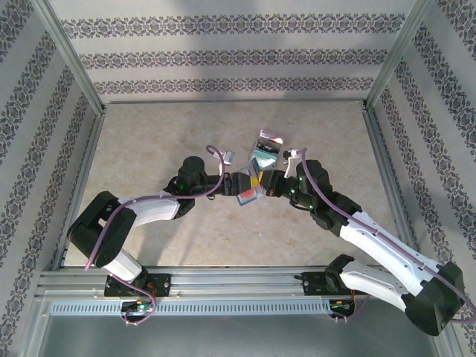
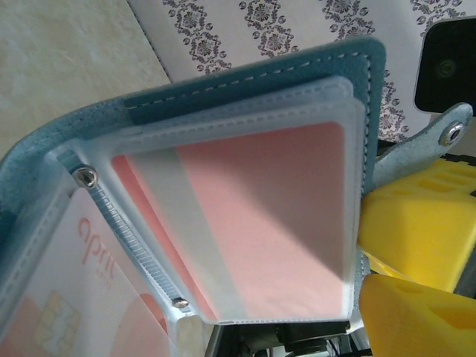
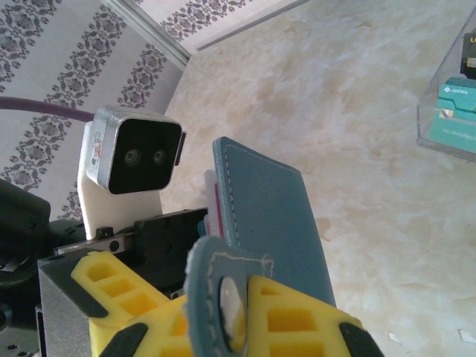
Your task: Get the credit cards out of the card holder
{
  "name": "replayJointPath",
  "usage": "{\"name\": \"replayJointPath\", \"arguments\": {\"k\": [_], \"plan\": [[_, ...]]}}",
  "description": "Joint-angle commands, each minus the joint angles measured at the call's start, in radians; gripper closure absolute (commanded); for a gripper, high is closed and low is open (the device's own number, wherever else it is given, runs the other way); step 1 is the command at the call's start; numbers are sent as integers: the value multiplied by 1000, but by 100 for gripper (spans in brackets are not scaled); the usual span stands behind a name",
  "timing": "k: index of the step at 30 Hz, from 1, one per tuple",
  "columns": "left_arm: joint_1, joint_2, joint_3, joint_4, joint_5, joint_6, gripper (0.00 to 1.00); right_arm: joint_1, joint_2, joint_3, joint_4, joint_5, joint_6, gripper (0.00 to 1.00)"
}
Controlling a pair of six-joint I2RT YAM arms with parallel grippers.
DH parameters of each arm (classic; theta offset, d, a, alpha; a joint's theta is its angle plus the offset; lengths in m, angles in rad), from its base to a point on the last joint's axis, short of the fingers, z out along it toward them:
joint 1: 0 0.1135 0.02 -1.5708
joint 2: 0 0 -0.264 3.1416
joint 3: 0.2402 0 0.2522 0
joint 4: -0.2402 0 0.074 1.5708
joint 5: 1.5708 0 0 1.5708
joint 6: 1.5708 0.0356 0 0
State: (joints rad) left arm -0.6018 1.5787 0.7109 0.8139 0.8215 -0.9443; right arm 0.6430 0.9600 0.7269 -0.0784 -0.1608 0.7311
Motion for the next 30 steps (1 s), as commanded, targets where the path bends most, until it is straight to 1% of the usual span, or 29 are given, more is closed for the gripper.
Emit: {"name": "replayJointPath", "arguments": {"k": [1, 4, 8, 10, 11, 16, 19, 20, 26, 29, 30], "plan": [[-6, 9, 5, 90, 20, -9, 13, -7, -10, -15, 45, -20, 14, 100], [-6, 5, 2, 92, 21, -8, 10, -7, -15, -17, 43, -17, 14, 100], [-6, 1, -1, 93, 20, -8, 10, -7, -17, -18, 41, -14, 14, 100], [-6, -3, -2, 91, 19, -8, 13, -9, -19, -20, 37, -9, 14, 100], [-6, -11, -5, 82, 18, -3, 16, -9, -18, -21, 40, -8, 16, 100], [-6, -27, -6, 48, 9, 16, 41, -11, -27, -26, 36, 2, 14, 100], [-6, -42, -8, 18, 3, 34, 52, -20, -39, -33, 32, 7, 16, 100], [-6, -49, -5, 3, 1, 43, 53, -23, -45, -35, 32, 9, 17, 100], [-6, -89, 5, -111, -12, 112, 69, -47, -68, -44, 18, 12, 21, 100], [-6, -115, 14, -200, -24, 165, 74, -57, -78, -40, -22, 28, 10, 100], [-6, -125, 18, -239, -31, 186, 74, -57, -83, -37, -43, 42, 5, 94]]}}
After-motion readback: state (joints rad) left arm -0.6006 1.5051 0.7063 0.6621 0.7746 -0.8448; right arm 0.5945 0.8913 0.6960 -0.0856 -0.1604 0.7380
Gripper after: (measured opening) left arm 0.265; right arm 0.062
